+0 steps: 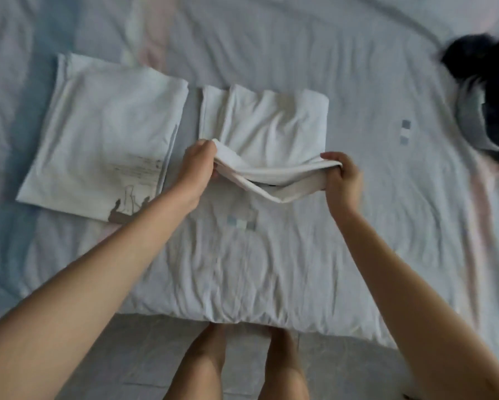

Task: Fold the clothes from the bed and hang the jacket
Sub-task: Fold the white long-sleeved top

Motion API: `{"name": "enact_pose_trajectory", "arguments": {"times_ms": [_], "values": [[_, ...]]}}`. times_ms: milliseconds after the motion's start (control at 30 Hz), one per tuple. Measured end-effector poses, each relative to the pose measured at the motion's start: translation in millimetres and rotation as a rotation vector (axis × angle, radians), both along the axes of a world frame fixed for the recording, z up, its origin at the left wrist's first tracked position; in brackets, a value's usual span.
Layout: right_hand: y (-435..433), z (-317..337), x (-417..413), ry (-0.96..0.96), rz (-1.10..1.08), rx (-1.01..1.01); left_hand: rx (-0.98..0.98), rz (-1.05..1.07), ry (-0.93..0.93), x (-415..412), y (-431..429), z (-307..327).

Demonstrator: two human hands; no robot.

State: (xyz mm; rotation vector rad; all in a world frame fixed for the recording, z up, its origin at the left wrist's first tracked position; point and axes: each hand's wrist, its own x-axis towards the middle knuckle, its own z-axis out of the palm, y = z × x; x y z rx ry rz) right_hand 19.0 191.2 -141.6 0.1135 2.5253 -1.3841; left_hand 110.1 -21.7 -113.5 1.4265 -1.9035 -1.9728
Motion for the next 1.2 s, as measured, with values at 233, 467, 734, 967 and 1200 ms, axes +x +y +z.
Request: {"name": "enact_pose_trajectory", "arguments": {"times_ms": [233,467,734,967,1200], "values": [[-60,130,-97,0.505,-0.268,-0.192,-0.182,-0.011,0.422,-110,-30,129],[-40,138,-37,0.642,-0.356,-0.192,-0.394,0.016,0.485,-51,-41,96],[41,-13,125,-0.152,0.475,0.692,-0.363,-0.089,-0.124,143,-1,-76],[51,-32,164,-0.688,0.89,0.925,-0.399,-0.2,-0.163,244,41,-92],[-61,-35,57,-0.047,0.753,0.671,-0.442,-0.049,-0.283,240,38,-132]]}}
